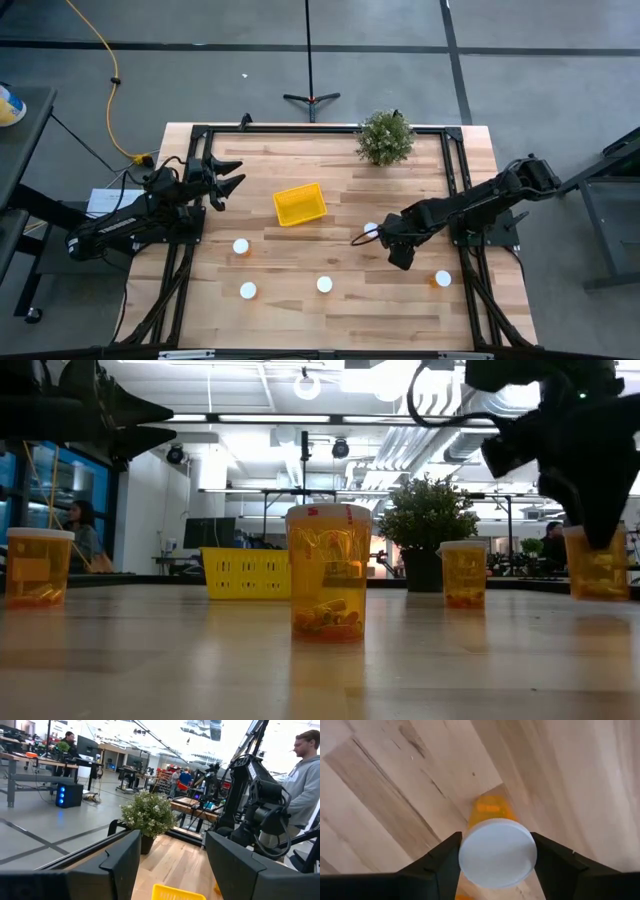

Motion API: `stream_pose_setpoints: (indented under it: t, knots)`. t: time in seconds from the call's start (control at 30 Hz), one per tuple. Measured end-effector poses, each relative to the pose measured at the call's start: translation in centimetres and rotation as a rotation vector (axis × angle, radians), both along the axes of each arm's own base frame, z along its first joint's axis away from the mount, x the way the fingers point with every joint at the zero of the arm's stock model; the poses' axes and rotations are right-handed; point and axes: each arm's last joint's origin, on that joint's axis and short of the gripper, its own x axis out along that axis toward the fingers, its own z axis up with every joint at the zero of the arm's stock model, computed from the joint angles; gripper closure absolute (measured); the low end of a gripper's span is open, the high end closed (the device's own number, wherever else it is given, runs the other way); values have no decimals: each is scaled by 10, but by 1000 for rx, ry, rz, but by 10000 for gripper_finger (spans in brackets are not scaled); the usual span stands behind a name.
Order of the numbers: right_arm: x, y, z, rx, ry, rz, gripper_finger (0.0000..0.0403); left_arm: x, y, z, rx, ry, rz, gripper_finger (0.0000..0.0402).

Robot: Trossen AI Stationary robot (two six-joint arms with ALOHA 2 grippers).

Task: Pick and place pill bottles into a basket
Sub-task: Put the orange pill bottle into the yellow bin

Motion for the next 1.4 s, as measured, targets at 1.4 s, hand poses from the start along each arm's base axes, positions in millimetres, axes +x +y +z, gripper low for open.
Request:
stream_pose_setpoints:
  t: [1.4]
  knots:
    - [105,-95,90,-138,-615,378,197,0,0,0,-25,-6,-2,143]
